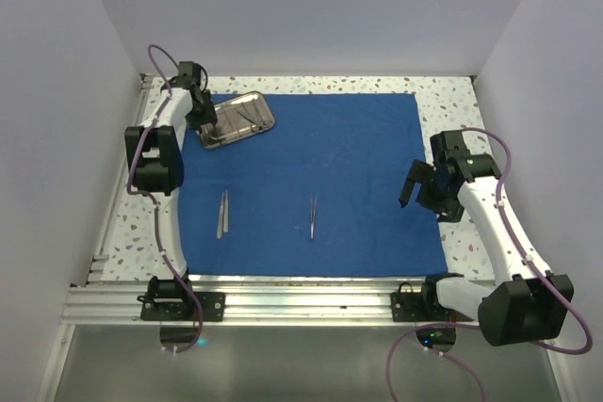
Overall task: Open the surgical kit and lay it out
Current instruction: Pick up the medical item from the container.
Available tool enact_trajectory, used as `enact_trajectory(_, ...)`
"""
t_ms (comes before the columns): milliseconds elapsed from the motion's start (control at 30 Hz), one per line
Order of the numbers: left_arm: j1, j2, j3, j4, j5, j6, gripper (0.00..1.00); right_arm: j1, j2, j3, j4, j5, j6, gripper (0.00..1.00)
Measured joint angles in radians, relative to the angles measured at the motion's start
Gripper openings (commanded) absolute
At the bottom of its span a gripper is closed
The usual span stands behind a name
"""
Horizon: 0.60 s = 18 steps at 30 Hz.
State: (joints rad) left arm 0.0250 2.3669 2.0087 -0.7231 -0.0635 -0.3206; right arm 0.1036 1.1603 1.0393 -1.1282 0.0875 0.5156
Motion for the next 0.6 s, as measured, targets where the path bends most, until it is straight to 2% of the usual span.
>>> enact_trajectory(333, 0.003, 0.0, -0.006, 0.015, 0.014, -0.001, 0.49, -0.002, 0.0, 0.0, 0.0, 0.0, 0.001, 0.98)
enact_trajectory(467, 0.006, -0.002, -0.022, 0.02, 0.047, -0.011, 0.44, -0.006, 0.0, 0.0, 0.0, 0.0, 0.001, 0.99)
enact_trajectory(600, 0.01, -0.056, -0.118, 0.064, 0.085, -0.022, 0.4, -0.007, -0.003, 0.0, 0.0, 0.0, 0.001, 0.98)
